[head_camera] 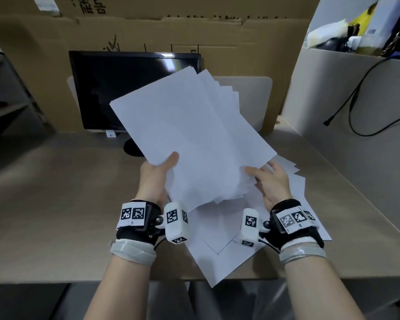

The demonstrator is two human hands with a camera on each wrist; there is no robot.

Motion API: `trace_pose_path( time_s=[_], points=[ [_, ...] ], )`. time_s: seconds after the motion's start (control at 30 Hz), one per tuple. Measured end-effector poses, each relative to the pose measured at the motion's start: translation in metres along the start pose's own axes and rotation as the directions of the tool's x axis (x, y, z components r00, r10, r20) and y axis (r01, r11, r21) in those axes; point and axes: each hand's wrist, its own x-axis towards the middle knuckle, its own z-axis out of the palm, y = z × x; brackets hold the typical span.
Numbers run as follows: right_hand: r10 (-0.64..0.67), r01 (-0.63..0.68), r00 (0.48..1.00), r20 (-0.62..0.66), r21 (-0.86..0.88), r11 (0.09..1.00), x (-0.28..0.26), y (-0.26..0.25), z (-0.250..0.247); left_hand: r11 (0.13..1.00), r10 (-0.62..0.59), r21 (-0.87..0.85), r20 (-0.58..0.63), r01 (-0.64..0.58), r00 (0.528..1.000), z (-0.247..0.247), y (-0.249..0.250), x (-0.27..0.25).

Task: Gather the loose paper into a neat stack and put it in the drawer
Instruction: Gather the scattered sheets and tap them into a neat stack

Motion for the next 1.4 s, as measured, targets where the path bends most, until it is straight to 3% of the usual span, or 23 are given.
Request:
trace_pose_path(
  time_s=[0.07,0.23,0.43,0.57,0.7,1.0,1.23,1.3,1.4],
  points=[
    [-0.059,0.059,0.998,-0.03,-0.031,0.998,0.002,-0.008,0.002,0.999,0.045,0.007,0.007,-0.045,0.999,0.0,0.005,0.001],
    [-0.223,0.197,0.974,-0.037,-0.346,0.917,0.004,-0.023,0.012,0.992,0.125,0.022,0.044,-0.126,0.991,-0.005,0.008,0.003],
    [-0.158,0.21,0.967,0.198,-0.275,0.938,-0.003,-0.032,0.03,0.985,0.166,0.033,0.064,-0.169,0.984,-0.012,0.016,-0.002],
    [-0.161,0.226,0.953,0.258,-0.249,0.942,-0.006,-0.026,0.035,0.981,0.179,0.058,0.064,-0.182,0.982,-0.019,0.017,-0.003],
    [-0.215,0.274,0.952,0.217,-0.294,0.916,-0.007,-0.024,0.037,0.979,0.178,0.086,0.08,-0.185,0.981,-0.024,0.013,-0.001],
    [-0.125,0.192,0.971,0.206,-0.349,0.917,0.001,-0.009,0.039,0.969,0.208,0.122,0.079,-0.216,0.975,-0.019,0.006,0.0],
    [-0.41,0.408,0.907,0.103,-0.464,0.787,0.012,0.007,0.028,0.964,0.26,0.062,-0.006,-0.259,0.966,-0.022,0.01,0.001],
    [-0.384,0.372,0.921,0.068,-0.445,0.814,0.013,0.008,0.031,0.961,0.267,0.075,0.022,-0.268,0.964,-0.021,0.012,0.001],
    [-0.222,0.217,0.975,0.027,-0.356,0.909,0.013,0.017,0.031,0.964,0.241,0.103,0.039,-0.244,0.97,-0.021,0.01,0.0]
  ],
)
